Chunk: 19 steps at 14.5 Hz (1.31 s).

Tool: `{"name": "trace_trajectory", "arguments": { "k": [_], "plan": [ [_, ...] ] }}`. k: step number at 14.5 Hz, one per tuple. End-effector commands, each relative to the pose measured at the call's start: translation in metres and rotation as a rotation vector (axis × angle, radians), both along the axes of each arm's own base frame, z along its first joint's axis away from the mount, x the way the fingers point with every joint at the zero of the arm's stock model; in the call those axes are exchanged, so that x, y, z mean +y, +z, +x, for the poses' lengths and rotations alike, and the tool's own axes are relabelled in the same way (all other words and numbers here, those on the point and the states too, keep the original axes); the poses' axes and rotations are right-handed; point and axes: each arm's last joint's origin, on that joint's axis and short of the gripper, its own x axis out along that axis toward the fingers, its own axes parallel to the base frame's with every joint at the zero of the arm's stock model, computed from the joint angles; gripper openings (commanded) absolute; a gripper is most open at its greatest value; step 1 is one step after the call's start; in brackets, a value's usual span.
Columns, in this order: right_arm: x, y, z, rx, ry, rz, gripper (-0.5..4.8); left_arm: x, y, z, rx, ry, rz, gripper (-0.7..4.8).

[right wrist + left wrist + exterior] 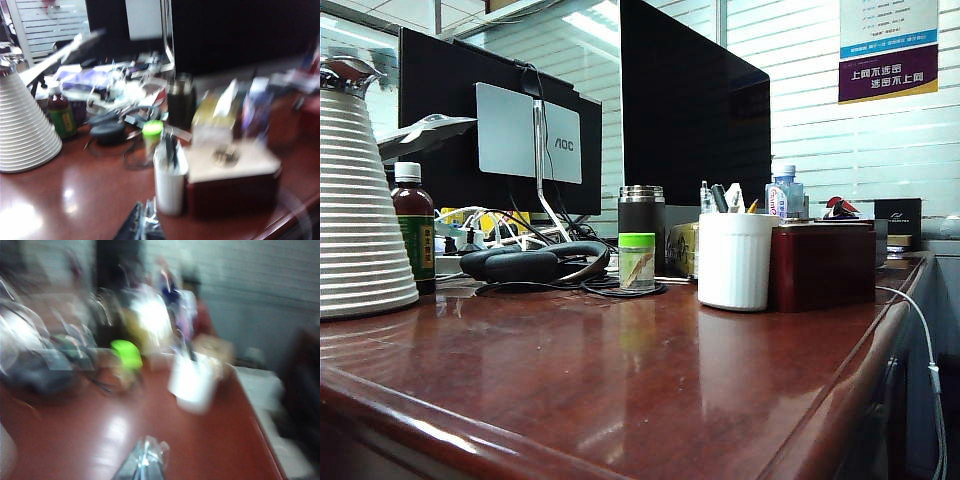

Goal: Pick up all the pens on the desk and put them into the pen holder one by one.

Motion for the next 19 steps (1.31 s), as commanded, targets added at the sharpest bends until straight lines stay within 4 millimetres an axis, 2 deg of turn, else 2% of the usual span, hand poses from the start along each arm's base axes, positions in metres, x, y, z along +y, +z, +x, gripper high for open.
{"name": "trace_trajectory", "arguments": {
  "k": [1, 3, 7, 9, 13, 17, 19],
  "plan": [
    [0.002, -0.038, 0.013, 0.081, -0.003, -0.004, -0.02, -0.012, -0.043, 0.018, 0.053, -0.052, -0.163, -0.06],
    [0.002, -0.061, 0.019, 0.143, -0.004, -0.012, -0.02, -0.013, -0.065, 0.022, 0.093, -0.003, -0.14, -0.06],
    [0.003, -0.1, 0.024, 0.197, -0.001, -0.01, -0.02, -0.014, -0.092, 0.024, 0.162, 0.008, -0.1, -0.06],
    [0.002, -0.126, 0.023, 0.346, -0.039, 0.025, -0.02, -0.014, -0.106, 0.024, 0.215, 0.013, -0.067, -0.06],
    [0.002, -0.126, 0.024, 0.345, -0.057, 0.031, -0.01, -0.013, -0.116, 0.022, 0.318, 0.019, -0.028, 0.13],
    [0.002, -0.126, 0.024, 0.345, -0.057, 0.031, -0.01, -0.012, -0.114, 0.02, 0.296, 0.02, -0.041, 0.13],
    [0.001, -0.12, 0.021, 0.279, -0.063, 0.043, -0.01, -0.005, -0.108, 0.02, 0.231, 0.04, -0.09, 0.13]
  ]
}}
